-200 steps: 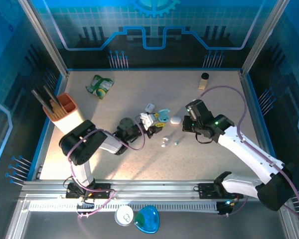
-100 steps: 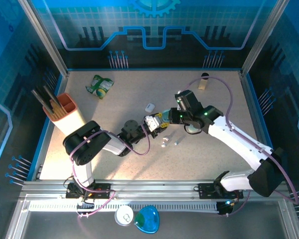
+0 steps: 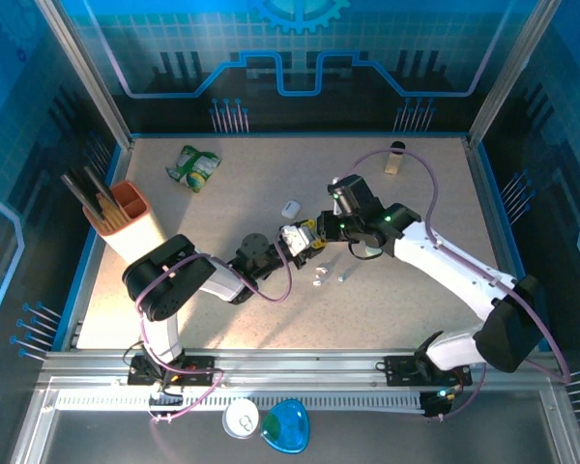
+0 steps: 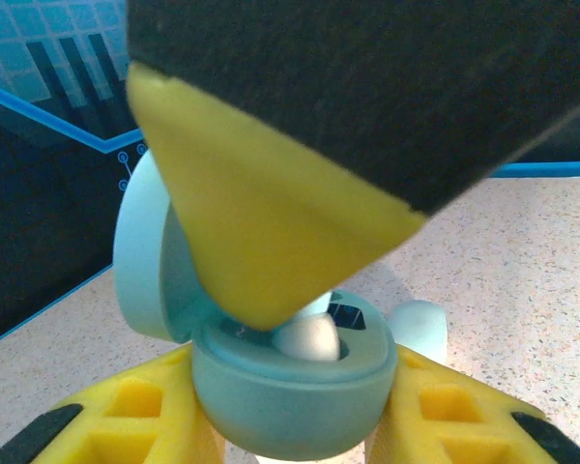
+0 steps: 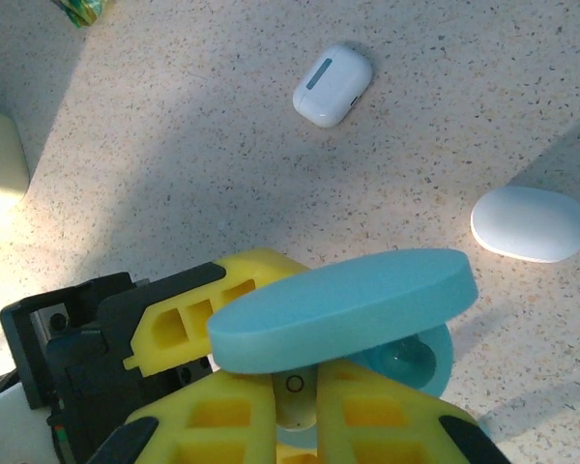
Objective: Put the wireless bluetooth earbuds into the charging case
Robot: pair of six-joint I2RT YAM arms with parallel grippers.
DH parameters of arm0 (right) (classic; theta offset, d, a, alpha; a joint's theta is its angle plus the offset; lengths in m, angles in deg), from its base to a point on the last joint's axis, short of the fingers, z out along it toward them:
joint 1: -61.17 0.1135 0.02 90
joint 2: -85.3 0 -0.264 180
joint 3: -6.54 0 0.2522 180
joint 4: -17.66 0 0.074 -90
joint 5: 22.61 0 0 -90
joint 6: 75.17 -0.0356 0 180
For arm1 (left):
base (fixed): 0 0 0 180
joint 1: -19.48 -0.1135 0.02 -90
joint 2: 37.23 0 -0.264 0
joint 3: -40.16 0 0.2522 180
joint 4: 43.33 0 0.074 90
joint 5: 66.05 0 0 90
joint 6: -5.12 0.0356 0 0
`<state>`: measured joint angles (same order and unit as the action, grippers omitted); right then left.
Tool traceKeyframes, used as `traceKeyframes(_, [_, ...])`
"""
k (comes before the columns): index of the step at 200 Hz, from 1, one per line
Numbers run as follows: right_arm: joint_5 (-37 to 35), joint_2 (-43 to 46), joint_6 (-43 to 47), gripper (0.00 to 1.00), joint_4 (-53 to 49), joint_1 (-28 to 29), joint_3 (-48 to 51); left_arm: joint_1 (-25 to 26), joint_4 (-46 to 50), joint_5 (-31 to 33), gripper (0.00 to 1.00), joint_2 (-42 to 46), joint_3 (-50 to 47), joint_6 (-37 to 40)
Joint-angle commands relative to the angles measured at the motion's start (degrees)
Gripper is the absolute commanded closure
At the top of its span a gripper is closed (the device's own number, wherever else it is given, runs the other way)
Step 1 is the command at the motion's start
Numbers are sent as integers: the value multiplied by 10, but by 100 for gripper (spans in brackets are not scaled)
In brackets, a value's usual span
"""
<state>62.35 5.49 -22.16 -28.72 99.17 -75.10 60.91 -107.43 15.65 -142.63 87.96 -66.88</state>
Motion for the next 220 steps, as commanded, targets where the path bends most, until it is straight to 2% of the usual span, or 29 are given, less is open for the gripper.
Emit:
traceKeyframes(1, [-5, -15, 11, 86, 5, 14, -12, 5, -19, 1, 68, 7, 1, 1])
traceKeyframes(38, [-11, -24, 12, 83, 8, 14, -8, 5, -22, 2, 68, 12, -4, -3])
traceKeyframes(78, [-18, 17, 18, 60, 31, 13, 20, 2, -22, 12, 68, 10, -5, -27])
traceKeyframes(116, [-29, 82, 31, 49, 64, 8, 65, -5, -24, 10, 68, 9, -7, -55])
traceKeyframes(156, [-46, 174, 7, 44, 91, -24, 161, -29, -24, -2, 67, 27, -31, -83])
traceKeyframes(195, [86, 216, -74, 43, 150, -129, 302, -42, -25, -19, 67, 53, -58, -109])
traceKeyframes(204, [101, 208, -87, 45, 157, -145, 324, -43, -25, -21, 67, 58, -62, -113])
traceKeyframes(220, [123, 177, -89, 56, 165, -155, 345, -43, -25, -29, 67, 65, -64, -119])
